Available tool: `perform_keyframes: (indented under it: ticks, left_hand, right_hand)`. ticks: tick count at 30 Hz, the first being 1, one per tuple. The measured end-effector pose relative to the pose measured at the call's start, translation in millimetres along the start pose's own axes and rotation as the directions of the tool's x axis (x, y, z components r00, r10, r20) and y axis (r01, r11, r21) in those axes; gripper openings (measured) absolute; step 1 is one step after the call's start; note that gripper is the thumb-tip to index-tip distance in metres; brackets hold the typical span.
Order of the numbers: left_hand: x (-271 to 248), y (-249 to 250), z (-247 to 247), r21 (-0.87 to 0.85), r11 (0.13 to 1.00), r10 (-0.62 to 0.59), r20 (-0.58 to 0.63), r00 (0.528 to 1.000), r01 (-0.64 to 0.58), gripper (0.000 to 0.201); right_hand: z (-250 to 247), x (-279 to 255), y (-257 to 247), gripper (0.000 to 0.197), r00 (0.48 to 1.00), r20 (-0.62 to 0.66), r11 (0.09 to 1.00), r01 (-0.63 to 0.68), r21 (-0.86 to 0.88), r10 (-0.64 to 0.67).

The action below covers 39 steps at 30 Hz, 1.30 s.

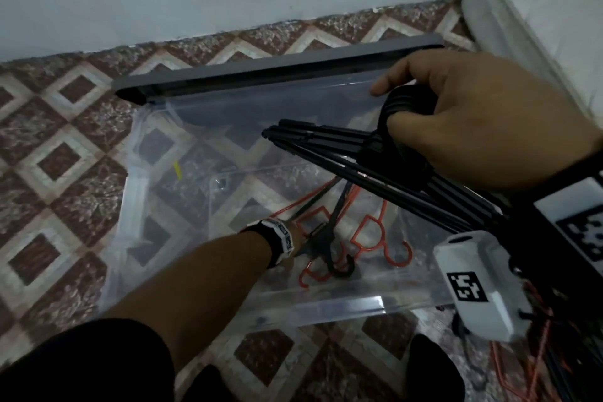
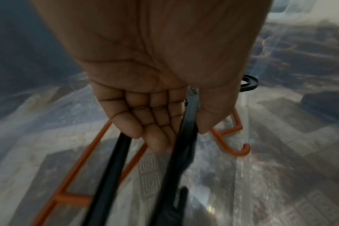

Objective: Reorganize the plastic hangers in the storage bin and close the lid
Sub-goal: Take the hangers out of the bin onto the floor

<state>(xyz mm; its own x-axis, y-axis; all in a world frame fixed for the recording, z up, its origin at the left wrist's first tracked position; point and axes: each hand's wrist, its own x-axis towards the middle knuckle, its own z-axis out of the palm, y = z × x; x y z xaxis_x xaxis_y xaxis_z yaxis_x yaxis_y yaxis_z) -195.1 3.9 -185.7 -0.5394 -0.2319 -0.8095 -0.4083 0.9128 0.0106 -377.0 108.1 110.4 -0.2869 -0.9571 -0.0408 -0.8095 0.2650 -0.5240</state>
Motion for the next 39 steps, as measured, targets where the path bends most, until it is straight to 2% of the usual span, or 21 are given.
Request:
perform_keyframes:
  ticks: [2, 5, 8, 11, 13, 15, 18, 19, 21, 23, 25, 29, 30, 32, 34, 37, 39]
  left_hand:
    - [-16.8, -3.4, -9.6, -0.057, 0.998, -0.007, -0.081, 0.997, 0.002, 0.023]
    - [-49.0, -16.3, -22.2, -0.088, 0.992, -0.111, -0.242, 0.964, 0.092, 0.019]
    - [-99.4, -29.5, -41.1, -0.172, 0.972, -0.219, -0.417, 0.882, 0.160, 0.030]
    - [-166.7, -39.8, -60.7, -0.193, 0.962, -0.269, -0.583, 0.767, 0.191, 0.030]
    - [-212.4, -43.2, -68.7, -0.173, 0.962, -0.273, -0.641, 0.717, 0.212, 0.029]
    - [-249.8, -42.6, -74.8, -0.161, 0.962, -0.269, -0.673, 0.689, 0.219, 0.028]
    - [-281.3, -34.0, -78.4, -0.225, 0.965, -0.258, -0.703, 0.663, 0.137, 0.027]
    - [-285.8, -29.0, -77.5, -0.266, 0.961, -0.251, -0.713, 0.654, 0.079, 0.027]
    - [-287.2, -17.9, -74.3, -0.332, 0.943, -0.240, -0.756, 0.610, -0.040, 0.025]
    - [-282.3, -7.9, -73.7, -0.360, 0.928, -0.236, -0.771, 0.592, -0.100, 0.024]
    - [-276.1, -1.8, -75.5, -0.364, 0.926, -0.232, -0.761, 0.606, -0.103, 0.022]
    - [-265.6, 3.8, -74.9, -0.377, 0.916, -0.226, -0.765, 0.603, -0.135, 0.017]
    - [-262.5, 5.3, -73.2, -0.387, 0.910, -0.233, -0.774, 0.589, -0.149, 0.015]
    - [-256.7, 8.3, -70.3, -0.387, 0.911, -0.261, -0.810, 0.525, -0.144, 0.015]
    - [-250.6, 11.0, -68.9, -0.372, 0.923, -0.288, -0.837, 0.466, -0.098, 0.033]
    - [-239.3, 15.5, -67.7, -0.305, 0.952, -0.266, -0.847, 0.461, -0.012, 0.073]
    - [-235.1, 16.9, -70.2, -0.285, 0.957, -0.278, -0.853, 0.441, 0.051, 0.083]
  right_hand:
    - [2.0, 1.4, -0.4, 0.026, 1.000, -0.023, 1.000, -0.007, 0.013, 0.007]
    - [2.4, 1.7, -1.2, 0.024, 1.000, -0.023, 1.000, -0.004, 0.027, 0.005]
    - [1.5, 1.4, -2.8, 0.021, 0.999, -0.044, 0.996, 0.004, 0.086, -0.001]
    - [0.4, -1.8, -6.7, 0.020, 0.999, -0.038, 0.991, 0.011, 0.134, -0.005]
    - [-1.2, -5.3, -12.2, 0.020, 0.999, -0.032, 0.989, 0.028, 0.148, -0.023]
    - [-2.7, -9.6, -19.3, 0.020, 0.999, -0.018, 0.987, 0.053, 0.150, -0.051]
    - [-1.1, -18.2, -29.7, 0.013, 0.993, 0.025, 0.983, 0.110, 0.144, -0.115]
    - [0.5, -20.9, -32.8, 0.013, 0.990, 0.023, 0.979, 0.135, 0.154, -0.140]
    - [2.4, -26.5, -37.7, 0.028, 0.986, 0.013, 0.966, 0.162, 0.199, -0.168]
    - [1.9, -29.7, -38.9, 0.034, 0.981, 0.034, 0.948, 0.174, 0.265, -0.190]
    - [-0.6, -32.2, -37.5, 0.028, 0.971, 0.090, 0.928, 0.182, 0.324, -0.222]
    - [-3.8, -31.0, -35.1, 0.031, 0.946, 0.196, 0.929, 0.187, 0.319, -0.258]
    - [-3.7, -30.7, -36.1, 0.032, 0.942, 0.203, 0.930, 0.199, 0.309, -0.269]
    - [-2.7, -29.7, -38.6, 0.033, 0.935, 0.203, 0.935, 0.234, 0.267, -0.292]
    - [-0.9, -29.4, -41.5, 0.034, 0.929, 0.204, 0.938, 0.262, 0.227, -0.309]
    - [0.7, -31.3, -45.6, 0.029, 0.922, 0.202, 0.930, 0.279, 0.240, -0.329]
    - [-1.6, -34.2, -47.1, 0.025, 0.921, 0.196, 0.920, 0.277, 0.279, -0.336]
